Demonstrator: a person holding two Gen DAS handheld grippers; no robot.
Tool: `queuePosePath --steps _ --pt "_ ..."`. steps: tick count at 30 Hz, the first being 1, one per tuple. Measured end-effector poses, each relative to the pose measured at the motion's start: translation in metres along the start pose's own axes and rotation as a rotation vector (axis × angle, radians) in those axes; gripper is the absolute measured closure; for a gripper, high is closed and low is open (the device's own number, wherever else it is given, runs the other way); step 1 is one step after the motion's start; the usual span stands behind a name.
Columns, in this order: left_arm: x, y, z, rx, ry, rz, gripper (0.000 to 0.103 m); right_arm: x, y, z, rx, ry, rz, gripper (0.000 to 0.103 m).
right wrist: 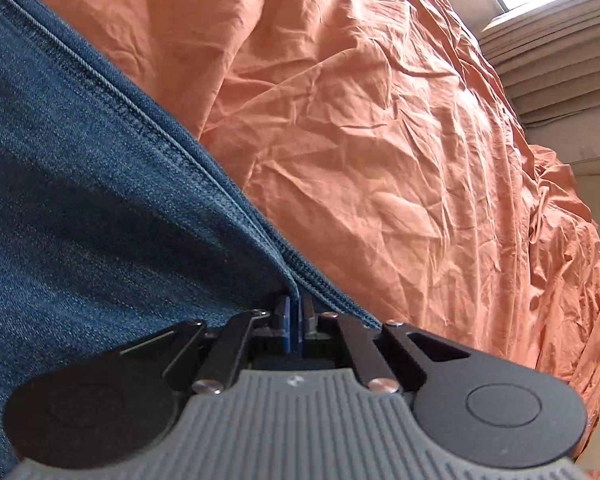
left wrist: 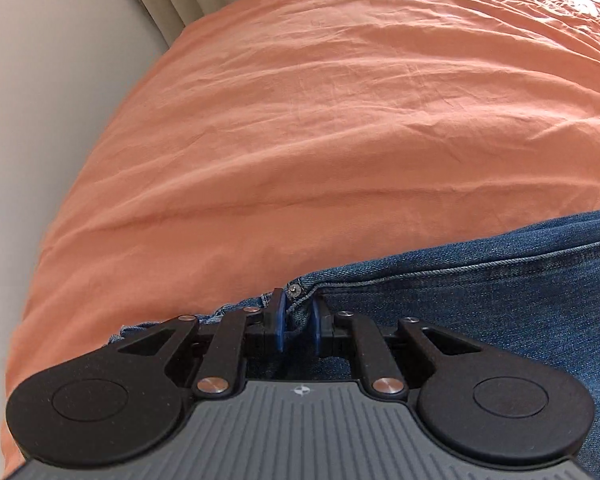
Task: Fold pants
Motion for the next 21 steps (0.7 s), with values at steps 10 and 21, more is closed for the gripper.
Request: queuePosePath --steps 10,21 --pt "0.025 -0.012 0.002 0.034 -0.035 -0.084 0.088 -0.005 -0.008 -0.015 -0.080 0.109 -0.053 0.103" --pt "0.027 -0.012 0.011 0.010 -0.027 -0.056 0.030 -0.011 -0.056 -0.002 -0.074 0.196 -0.157 0.047"
Point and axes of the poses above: each gripper's, at about its wrist camera, not at the fingertips, and y roughly the way its jaws point, z to its left, x to its top, the point moved 3 cm from there along y, roughly the way its jaws point, and after that the axes turned 3 degrees about x, right-handed, at the moved point
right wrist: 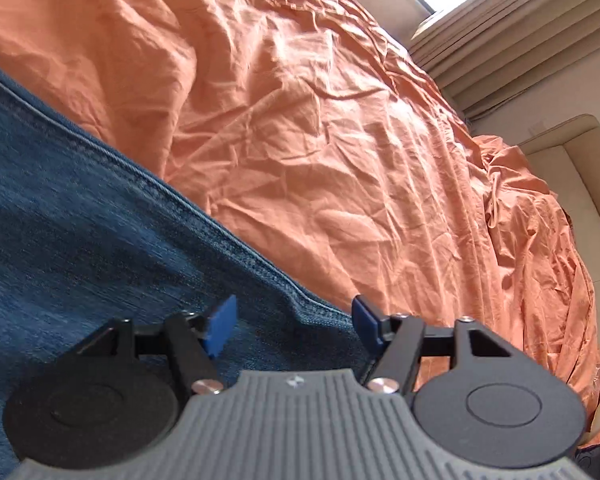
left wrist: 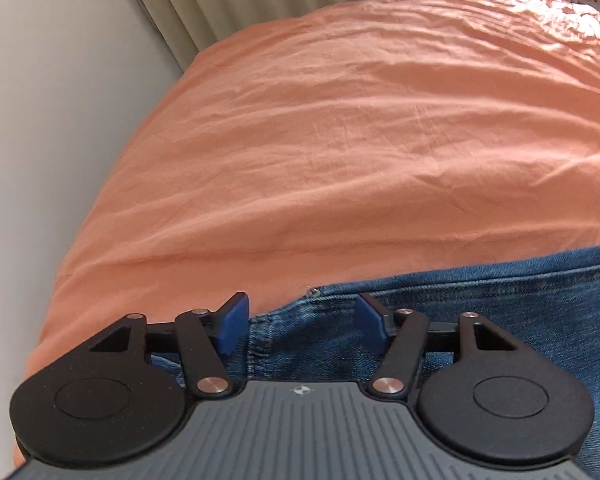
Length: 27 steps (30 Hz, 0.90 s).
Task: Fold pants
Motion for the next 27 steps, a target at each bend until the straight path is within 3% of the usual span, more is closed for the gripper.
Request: queuePosePath --steps 2,7,12,15,20,25,26,27 --pt "0.001 -0.018 0.017 -0.041 -0.035 -0.013 0.030 0.004 -0.025 0.012 0.060 0.041 -0.030 0.048" --pt "-0.025 -0.061 0.075 -0.128 -0.170 0.007 0.030 0.013 -0.090 0.077 0.339 0.170 -0.106 0.048" --pt "-0.080 -0.085 0.142 -0.180 -0.410 0.040 0.030 0.017 -0.150 0.168 0.568 0.271 -0.186 0.049" --pt "-0.122 -0.088 0.168 -0.243 -0.556 0.039 0.024 0.009 -0.178 0.213 0.692 0.351 -0.216 0.051" --pt "-0.194 -0.058 0.182 -0.331 -0.883 0.059 0.024 -0.014 -0.213 0.275 0.805 0.447 -0.222 0.052" --pt "-0.219 -0.019 0.166 -0.462 -1.094 0.028 0.025 -0.034 -0.241 0.326 0.859 0.392 -0.260 0.052" --pt "-0.217 -0.015 0.164 -0.472 -1.102 0.014 0.029 -0.034 -0.246 0.337 0.855 0.366 -0.276 0.052" --pt "-0.211 -0.013 0.163 -0.485 -1.090 0.000 0.048 -0.032 -0.251 0.347 0.849 0.340 -0.291 0.052"
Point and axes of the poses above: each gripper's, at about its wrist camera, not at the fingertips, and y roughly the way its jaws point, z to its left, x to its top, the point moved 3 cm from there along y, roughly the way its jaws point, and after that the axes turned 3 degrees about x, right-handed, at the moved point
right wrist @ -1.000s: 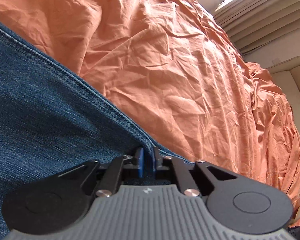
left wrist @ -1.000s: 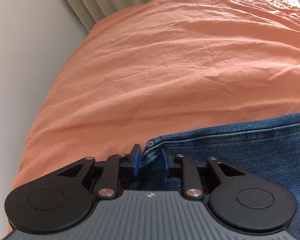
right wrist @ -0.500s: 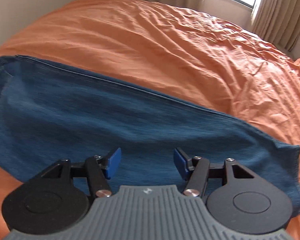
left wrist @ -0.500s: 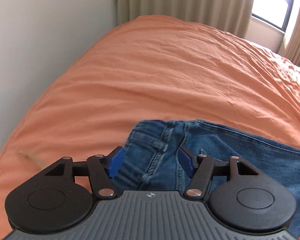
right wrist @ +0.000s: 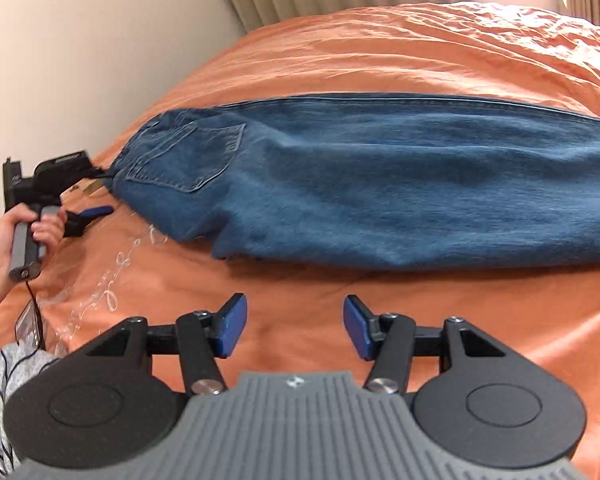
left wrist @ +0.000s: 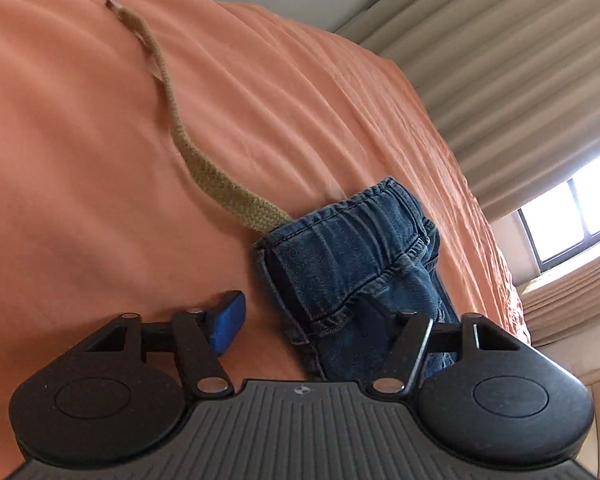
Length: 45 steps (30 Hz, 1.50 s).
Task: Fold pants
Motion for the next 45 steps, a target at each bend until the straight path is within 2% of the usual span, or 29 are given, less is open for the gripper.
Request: queuePosePath --steps 1,3,4,7,9,10,13,15,16,17,19,22,26,29,30,31,34,36,38,41,43,45 --pt "0.003 0.003 -0.005 0.007 0.016 0.003 0.065 -0.002 0.007 0.011 0.000 -0.036 -0.006 0.052" --pt "0.014 0.001 -0.020 0.046 0.070 -0.018 0.080 0.000 0.021 0.030 -0.016 -0.122 -0.019 0.052" --pt "0.018 -0.003 -0.029 0.052 0.103 -0.037 0.083 0.003 0.027 0.037 -0.048 -0.176 -0.037 0.052" --pt "0.029 -0.022 -0.058 0.078 0.189 -0.070 0.085 0.012 0.038 0.054 -0.131 -0.325 -0.084 0.052" --pt "0.031 -0.024 -0.069 0.113 0.240 -0.081 0.085 0.020 0.047 0.059 -0.134 -0.379 -0.089 0.051" --pt "0.031 -0.019 -0.071 0.155 0.270 -0.078 0.086 0.023 0.052 0.061 -0.139 -0.397 -0.087 0.051" --pt "0.026 0.000 -0.058 0.236 0.267 -0.035 0.086 0.030 0.066 0.057 -0.158 -0.423 -0.080 0.051" --pt "0.023 0.011 -0.046 0.264 0.261 -0.016 0.086 0.035 0.069 0.056 -0.163 -0.432 -0.092 0.052" --pt "0.021 0.016 -0.043 0.270 0.263 -0.011 0.086 0.035 0.067 0.059 -0.147 -0.436 -0.108 0.062" --pt "0.019 0.018 -0.041 0.273 0.267 -0.009 0.086 0.035 0.062 0.063 -0.118 -0.441 -0.119 0.082" --pt "0.019 0.021 -0.043 0.272 0.283 -0.007 0.086 0.032 0.056 0.071 -0.107 -0.461 -0.097 0.087" --pt "0.022 0.024 -0.045 0.280 0.316 0.007 0.086 0.021 0.059 0.059 -0.061 -0.358 -0.020 0.099" --pt "0.022 0.033 -0.044 0.323 0.347 0.039 0.085 -0.002 0.075 0.048 -0.052 -0.273 0.029 0.100" --pt "0.015 0.035 -0.052 0.374 0.437 0.030 0.082 -0.005 0.070 0.045 -0.044 -0.214 0.031 0.100" --pt "0.011 0.036 -0.058 0.398 0.487 0.024 0.078 -0.004 0.067 0.044 -0.038 -0.194 0.036 0.100" --pt "0.009 0.035 -0.062 0.428 0.525 0.015 0.067 -0.004 0.065 0.041 -0.030 -0.170 0.049 0.100" --pt "0.006 0.016 -0.070 0.478 0.587 -0.033 0.051 -0.006 0.052 0.030 -0.013 -0.111 0.048 0.101" --pt "0.004 -0.003 -0.079 0.487 0.620 -0.090 0.050 -0.004 0.034 0.020 -0.017 -0.063 0.003 0.096" --pt "0.001 -0.021 -0.091 0.482 0.661 -0.127 0.049 0.000 0.014 0.004 -0.013 -0.007 -0.036 0.084" --pt "-0.007 -0.042 -0.121 0.446 0.717 -0.166 0.049 0.007 -0.022 -0.026 -0.040 0.063 -0.093 0.083" --pt "-0.015 -0.052 -0.143 0.403 0.742 -0.156 0.049 0.010 -0.047 -0.054 -0.066 0.126 -0.119 0.077" --pt "-0.027 -0.054 -0.168 0.344 0.759 -0.122 0.049 0.010 -0.073 -0.088 -0.093 0.190 -0.129 0.077"
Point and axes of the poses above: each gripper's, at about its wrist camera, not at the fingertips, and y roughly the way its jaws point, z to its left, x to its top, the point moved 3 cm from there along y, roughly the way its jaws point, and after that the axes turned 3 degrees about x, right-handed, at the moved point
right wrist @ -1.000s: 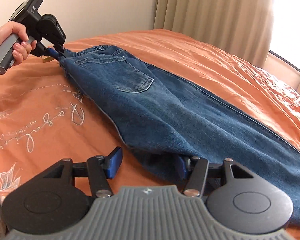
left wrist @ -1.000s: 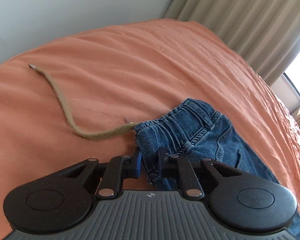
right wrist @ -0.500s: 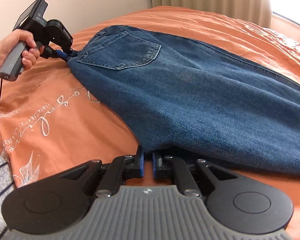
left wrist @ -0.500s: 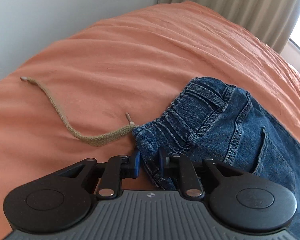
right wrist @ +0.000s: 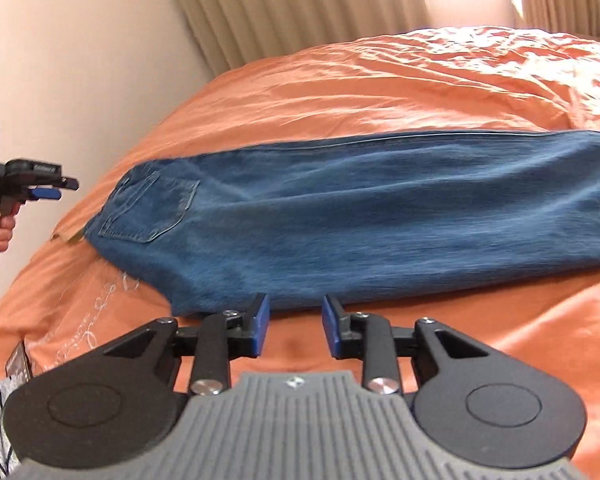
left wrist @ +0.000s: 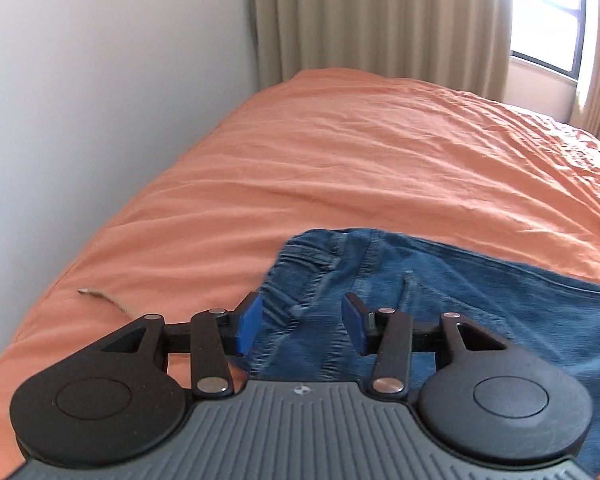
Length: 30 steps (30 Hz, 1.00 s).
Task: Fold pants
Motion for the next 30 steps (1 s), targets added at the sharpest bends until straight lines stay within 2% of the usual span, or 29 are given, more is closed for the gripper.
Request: queuePosePath --steps 5,10,14,18,22,26,30 --pt "0.007 -0.018 -0.080 -0.126 0.093 -0.006 0.049 0.019 -0.060 -0.101 -0.123 0.148 -0.077 0.071" --pt "0.000 -0.019 -0.180 -0.247 0.222 -0.006 0.049 0.037 -0.118 -0.210 -0.252 0.290 -0.177 0.069" --pt "-0.008 -0.011 -0.258 -0.352 0.320 0.017 0.051 0.047 -0.148 -0.295 -0.291 0.441 -0.244 0.064" --pt "-0.015 -0.006 -0.336 -0.450 0.435 0.032 0.053 0.051 -0.154 -0.366 -0.293 0.599 -0.295 0.061" --pt "-0.020 -0.005 -0.423 -0.593 0.549 0.041 0.054 0.053 -0.143 -0.409 -0.233 0.721 -0.289 0.059" --pt "-0.030 -0.005 -0.518 -0.748 0.650 0.047 0.054 0.052 -0.129 -0.425 -0.190 0.745 -0.275 0.060" --pt "-0.051 -0.007 -0.609 -0.864 0.791 0.032 0.054 0.045 -0.123 -0.437 -0.163 0.796 -0.274 0.062"
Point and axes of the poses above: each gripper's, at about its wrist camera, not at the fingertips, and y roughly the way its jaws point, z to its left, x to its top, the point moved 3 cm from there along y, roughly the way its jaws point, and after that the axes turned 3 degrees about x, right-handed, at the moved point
